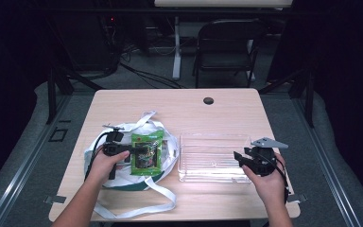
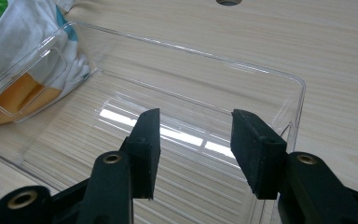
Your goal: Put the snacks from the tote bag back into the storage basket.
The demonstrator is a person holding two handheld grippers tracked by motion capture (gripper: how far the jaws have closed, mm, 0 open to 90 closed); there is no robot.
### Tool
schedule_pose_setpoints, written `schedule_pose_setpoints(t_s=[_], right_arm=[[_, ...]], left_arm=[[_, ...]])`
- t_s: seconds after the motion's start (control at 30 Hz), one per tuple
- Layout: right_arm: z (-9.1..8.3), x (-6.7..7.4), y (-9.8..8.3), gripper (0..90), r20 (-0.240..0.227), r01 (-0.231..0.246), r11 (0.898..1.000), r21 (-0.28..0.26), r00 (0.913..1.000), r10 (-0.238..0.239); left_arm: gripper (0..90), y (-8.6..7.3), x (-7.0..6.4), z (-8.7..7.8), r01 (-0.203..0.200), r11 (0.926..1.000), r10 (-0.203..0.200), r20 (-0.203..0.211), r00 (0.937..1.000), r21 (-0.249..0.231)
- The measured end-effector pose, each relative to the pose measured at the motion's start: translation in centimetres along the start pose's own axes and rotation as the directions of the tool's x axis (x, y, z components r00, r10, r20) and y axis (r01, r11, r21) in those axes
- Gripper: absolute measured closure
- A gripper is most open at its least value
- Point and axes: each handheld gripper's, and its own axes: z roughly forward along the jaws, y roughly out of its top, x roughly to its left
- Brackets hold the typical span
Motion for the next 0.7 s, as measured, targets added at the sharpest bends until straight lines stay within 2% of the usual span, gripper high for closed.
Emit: schedule_pose_setpoints(t_s=[0.53,0.7], right_arm=[[-0.23,-0.1,-0.25,53.0,0.007,-0.002,1.0,0.003,1.0,0.001],[-0.2,-0.03,-0.24,52.8,0.008,-0.002,1.0,0.004,1.0,0.002]], left_arm=[[37.9,0.09,-0.11,0.81,-0.017,0.9997,0.017,-0.004,0.9998,0.017],[41.1,0.06,-0.18,0.86,-0.039,0.9991,0.04,-0.022,0.999,0.019]])
